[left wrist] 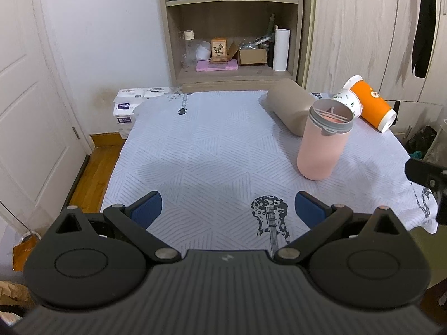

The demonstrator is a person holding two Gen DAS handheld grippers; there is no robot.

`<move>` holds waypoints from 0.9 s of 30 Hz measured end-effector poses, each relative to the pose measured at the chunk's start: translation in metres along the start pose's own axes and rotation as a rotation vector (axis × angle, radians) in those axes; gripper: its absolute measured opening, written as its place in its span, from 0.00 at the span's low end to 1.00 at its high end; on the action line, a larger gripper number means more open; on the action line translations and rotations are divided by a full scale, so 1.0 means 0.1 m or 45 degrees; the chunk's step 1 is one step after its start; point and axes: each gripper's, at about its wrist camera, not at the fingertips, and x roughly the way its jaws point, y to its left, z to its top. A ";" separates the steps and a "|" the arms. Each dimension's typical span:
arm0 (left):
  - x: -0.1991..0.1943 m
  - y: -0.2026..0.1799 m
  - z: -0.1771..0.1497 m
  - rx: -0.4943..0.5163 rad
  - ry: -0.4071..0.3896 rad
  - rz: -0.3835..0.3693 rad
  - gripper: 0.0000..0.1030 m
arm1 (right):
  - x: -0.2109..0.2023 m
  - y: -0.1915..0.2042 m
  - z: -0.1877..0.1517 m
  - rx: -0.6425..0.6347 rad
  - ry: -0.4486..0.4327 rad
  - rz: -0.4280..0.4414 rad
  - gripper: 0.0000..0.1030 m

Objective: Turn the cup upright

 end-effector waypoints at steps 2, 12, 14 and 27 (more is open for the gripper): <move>0.00 -0.01 0.00 0.007 -0.001 -0.002 1.00 | 0.01 -0.01 -0.01 0.000 0.002 -0.004 1.00; -0.02 -0.06 0.00 0.034 -0.011 -0.014 1.00 | -0.02 0.02 -0.02 -0.031 -0.020 -0.019 1.00; -0.04 -0.07 0.00 0.034 -0.017 -0.018 1.00 | -0.04 0.03 -0.03 -0.038 -0.028 -0.022 1.00; -0.17 -0.08 0.01 0.039 -0.113 -0.020 1.00 | -0.20 0.01 -0.04 -0.034 -0.124 -0.025 1.00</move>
